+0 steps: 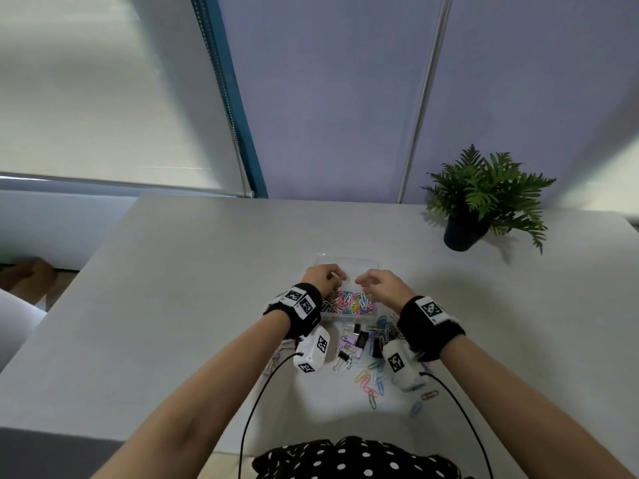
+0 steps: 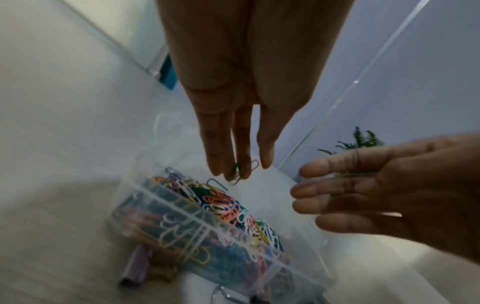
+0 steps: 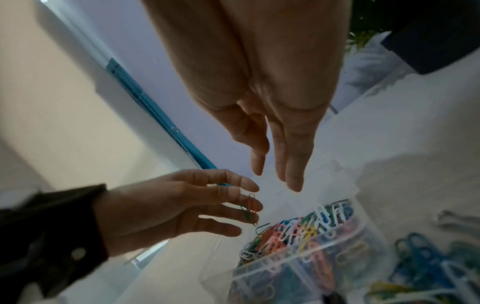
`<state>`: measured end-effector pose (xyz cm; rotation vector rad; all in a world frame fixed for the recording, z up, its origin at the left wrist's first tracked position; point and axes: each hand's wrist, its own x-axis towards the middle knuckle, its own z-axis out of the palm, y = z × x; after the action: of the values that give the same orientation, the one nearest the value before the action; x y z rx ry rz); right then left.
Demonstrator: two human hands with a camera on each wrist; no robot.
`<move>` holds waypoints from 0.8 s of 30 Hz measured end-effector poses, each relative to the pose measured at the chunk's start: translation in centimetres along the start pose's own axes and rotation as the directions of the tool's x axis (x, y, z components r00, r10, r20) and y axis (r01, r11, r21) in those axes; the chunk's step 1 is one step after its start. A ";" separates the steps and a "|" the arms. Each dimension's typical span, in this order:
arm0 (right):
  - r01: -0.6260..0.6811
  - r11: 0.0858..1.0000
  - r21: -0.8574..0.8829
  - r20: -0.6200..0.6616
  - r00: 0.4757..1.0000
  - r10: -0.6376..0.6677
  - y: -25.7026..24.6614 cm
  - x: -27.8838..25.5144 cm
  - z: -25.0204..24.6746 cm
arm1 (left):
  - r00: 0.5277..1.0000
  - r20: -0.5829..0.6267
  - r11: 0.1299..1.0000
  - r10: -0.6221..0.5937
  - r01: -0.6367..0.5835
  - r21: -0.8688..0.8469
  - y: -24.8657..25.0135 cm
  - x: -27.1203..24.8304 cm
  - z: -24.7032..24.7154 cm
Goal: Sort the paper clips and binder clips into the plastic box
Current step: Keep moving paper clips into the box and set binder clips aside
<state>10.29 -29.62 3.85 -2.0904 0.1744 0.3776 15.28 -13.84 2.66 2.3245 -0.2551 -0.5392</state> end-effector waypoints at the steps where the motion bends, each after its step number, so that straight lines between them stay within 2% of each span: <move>1: 0.026 1.000 -0.008 -0.013 1.000 -0.026 0.0 -0.6 -0.2 | 0.999 -0.001 0.996 0.048 -0.047 0.071 0.3 -0.5 -0.1; 4: 0.102 0.994 -0.032 -0.079 0.991 -0.104 1.2 -2.7 -0.7 | 0.975 0.012 0.942 0.222 -0.218 0.254 0.7 -2.3 0.2; 6: 0.140 0.970 -0.199 -0.133 0.977 -0.168 2.9 -3.9 -1.1 | 0.931 0.113 0.883 0.347 -0.365 0.296 0.3 -3.7 1.2; 7: 0.137 0.937 -0.322 -0.129 0.974 -0.187 4.0 -4.4 -1.3 | 0.892 0.194 0.840 0.408 -0.450 0.302 0.0 -4.4 2.0; 9: 0.079 0.826 -0.558 -0.066 0.988 -0.139 6.1 -5.5 -1.6 | 0.796 0.355 0.737 0.491 -0.596 0.318 -0.4 -5.7 4.0; 10: 0.038 0.769 -0.638 -0.030 0.997 -0.075 7.1 -6.0 -1.6 | 0.760 0.419 0.692 0.496 -0.638 0.338 -0.4 -6.1 5.0; 11: 0.004 0.728 -0.686 0.005 1.000 -0.001 8.0 -6.3 -1.7 | 0.746 0.463 0.662 0.479 -0.653 0.368 -0.5 -6.4 6.1; 13: -0.034 0.686 -0.727 0.066 0.991 0.118 9.1 -7.0 -1.6 | 0.754 0.510 0.630 0.413 -0.641 0.439 -0.6 -6.5 7.9; 15: -0.012 0.656 -0.754 0.109 0.984 0.143 9.5 -7.7 -0.9 | 0.778 0.519 0.598 0.353 -0.614 0.514 -0.9 -6.4 8.9; 19: 0.085 0.607 -0.790 0.108 0.994 0.002 9.5 -8.5 1.7 | 0.803 0.486 0.579 0.344 -0.589 0.564 -1.6 -7.4 8.8; 24: 0.205 0.715 -0.668 0.141 0.979 -0.149 8.5 -8.3 4.4 | 0.843 0.429 0.575 0.324 -0.535 0.618 -4.8 -9.7 6.7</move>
<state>-0.75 -30.50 -2.32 -2.7888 -0.2617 0.4480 3.73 -11.29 -2.09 2.7608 -1.3753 -0.5598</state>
